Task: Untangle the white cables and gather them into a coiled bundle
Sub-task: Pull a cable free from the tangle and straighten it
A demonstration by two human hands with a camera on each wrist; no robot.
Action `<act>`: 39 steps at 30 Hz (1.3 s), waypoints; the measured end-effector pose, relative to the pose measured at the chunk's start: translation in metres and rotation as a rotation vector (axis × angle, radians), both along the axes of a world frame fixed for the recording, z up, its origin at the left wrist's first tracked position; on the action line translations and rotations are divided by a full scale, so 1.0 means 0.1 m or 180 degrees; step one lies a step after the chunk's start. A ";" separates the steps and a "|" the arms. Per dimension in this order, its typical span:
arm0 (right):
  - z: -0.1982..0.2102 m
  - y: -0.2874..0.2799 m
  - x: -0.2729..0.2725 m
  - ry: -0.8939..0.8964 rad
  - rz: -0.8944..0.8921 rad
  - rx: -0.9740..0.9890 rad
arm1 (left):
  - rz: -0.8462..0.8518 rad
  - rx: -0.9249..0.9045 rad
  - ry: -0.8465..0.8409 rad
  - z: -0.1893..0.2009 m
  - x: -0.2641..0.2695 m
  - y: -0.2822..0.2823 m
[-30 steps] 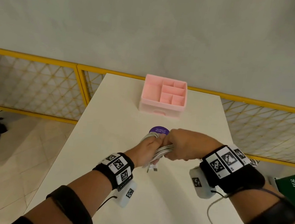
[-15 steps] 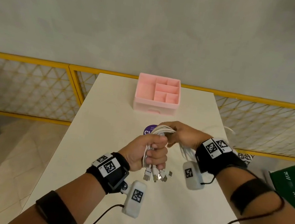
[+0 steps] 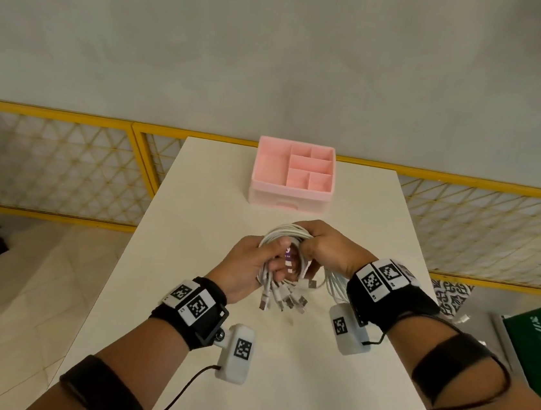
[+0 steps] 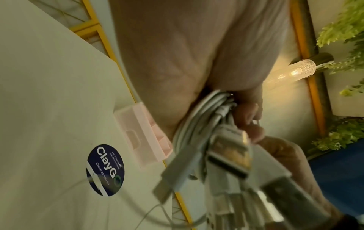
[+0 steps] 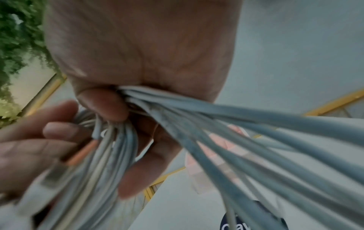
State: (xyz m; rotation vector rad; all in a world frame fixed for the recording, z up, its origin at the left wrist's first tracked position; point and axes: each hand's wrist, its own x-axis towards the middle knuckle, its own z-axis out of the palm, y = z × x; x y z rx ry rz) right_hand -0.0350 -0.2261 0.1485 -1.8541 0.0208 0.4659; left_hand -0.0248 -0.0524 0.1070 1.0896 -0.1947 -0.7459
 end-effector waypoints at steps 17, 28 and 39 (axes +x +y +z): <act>-0.28 0.13 -0.03 -0.0654 -0.0723 0.0420 | 0.0863 0.0105 0.0235 0.23 -0.08 -0.13; -0.29 -0.14 -0.10 -0.0384 -0.0508 0.0286 | 0.0794 -0.0081 0.0447 0.27 0.05 -0.05; -0.57 -0.36 -0.07 -0.0492 -0.0958 -0.0588 | 0.0985 -0.0565 0.0490 0.47 0.22 0.06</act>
